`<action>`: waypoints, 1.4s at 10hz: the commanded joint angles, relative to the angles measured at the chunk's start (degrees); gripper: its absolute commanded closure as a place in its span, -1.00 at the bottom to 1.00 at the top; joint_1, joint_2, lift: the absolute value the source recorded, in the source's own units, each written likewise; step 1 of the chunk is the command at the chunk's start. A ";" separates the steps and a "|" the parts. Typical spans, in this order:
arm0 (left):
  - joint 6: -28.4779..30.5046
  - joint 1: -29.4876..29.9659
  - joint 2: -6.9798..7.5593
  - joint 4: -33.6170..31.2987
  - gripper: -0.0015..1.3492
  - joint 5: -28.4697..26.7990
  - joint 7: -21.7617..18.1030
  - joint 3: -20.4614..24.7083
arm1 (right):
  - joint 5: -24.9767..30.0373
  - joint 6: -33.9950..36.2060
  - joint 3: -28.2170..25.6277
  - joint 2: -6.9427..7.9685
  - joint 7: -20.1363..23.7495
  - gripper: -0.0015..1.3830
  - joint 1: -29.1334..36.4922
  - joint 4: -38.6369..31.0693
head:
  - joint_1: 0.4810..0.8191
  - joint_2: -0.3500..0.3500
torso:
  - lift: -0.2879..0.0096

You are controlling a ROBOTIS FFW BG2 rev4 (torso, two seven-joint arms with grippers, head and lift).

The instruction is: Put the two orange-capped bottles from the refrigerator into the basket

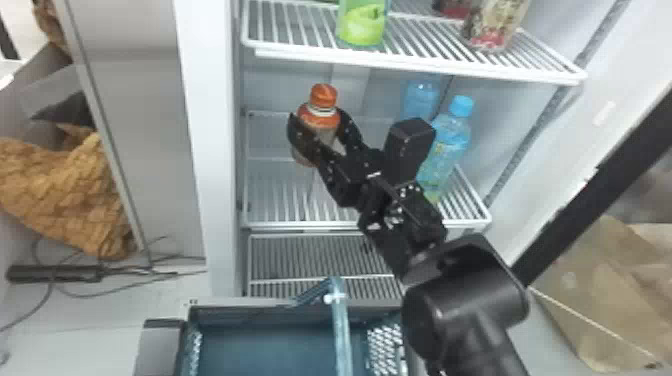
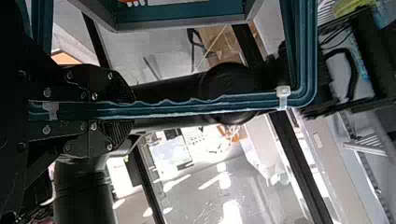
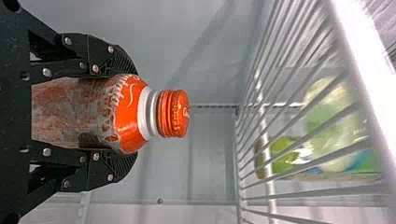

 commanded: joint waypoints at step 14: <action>0.42 -0.08 -0.31 -0.19 0.77 -0.92 0.20 0.81 | -1.09 16.07 -15.80 1.81 5.64 0.19 41.10 -49.08 | 0.27 -1.00 | -1.00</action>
